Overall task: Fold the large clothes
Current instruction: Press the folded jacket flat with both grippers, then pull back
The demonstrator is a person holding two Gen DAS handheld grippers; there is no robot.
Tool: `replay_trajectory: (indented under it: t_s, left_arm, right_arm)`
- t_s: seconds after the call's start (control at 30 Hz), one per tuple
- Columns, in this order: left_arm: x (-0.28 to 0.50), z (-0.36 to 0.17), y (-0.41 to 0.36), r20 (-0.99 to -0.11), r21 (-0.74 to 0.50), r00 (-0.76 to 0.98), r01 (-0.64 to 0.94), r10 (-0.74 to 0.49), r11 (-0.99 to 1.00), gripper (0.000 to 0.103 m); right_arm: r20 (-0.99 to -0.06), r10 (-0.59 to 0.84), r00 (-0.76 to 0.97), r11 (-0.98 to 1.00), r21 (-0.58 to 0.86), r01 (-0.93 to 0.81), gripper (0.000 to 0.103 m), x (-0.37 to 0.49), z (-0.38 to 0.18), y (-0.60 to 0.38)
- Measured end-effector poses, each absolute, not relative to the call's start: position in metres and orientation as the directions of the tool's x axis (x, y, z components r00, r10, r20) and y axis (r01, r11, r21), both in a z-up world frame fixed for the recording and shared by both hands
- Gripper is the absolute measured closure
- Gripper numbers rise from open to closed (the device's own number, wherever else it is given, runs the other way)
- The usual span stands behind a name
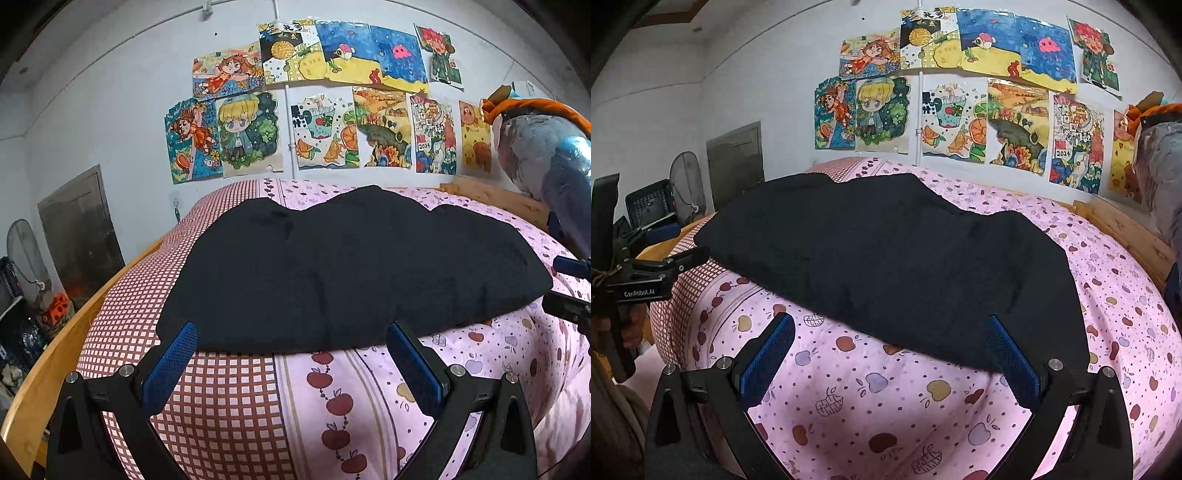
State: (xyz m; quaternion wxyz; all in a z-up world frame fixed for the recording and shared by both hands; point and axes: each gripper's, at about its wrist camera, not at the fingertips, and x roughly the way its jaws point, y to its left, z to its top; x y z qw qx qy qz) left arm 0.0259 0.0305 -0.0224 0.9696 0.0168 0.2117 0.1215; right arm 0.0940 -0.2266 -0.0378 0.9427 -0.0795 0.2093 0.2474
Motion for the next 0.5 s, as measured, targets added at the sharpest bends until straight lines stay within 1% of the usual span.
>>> replay_trajectory:
  t_s: [0.23,0.5]
  left_arm:
    - [0.025,-0.025,0.029,-0.406,0.098,0.880,-0.226,0.246,0.969,0.000]
    - [0.027,-0.024,0.028,-0.426,0.094,0.875,-0.212,0.232,0.973,0.000]
  right_arm:
    - [-0.453,0.424,0.784,0.870,-0.036,-0.491,0.002,0.101,-0.038,-0.224]
    - [-0.461,0.413,0.785,0.875,-0.038,-0.483,0.002,0.106,-0.038,-0.222]
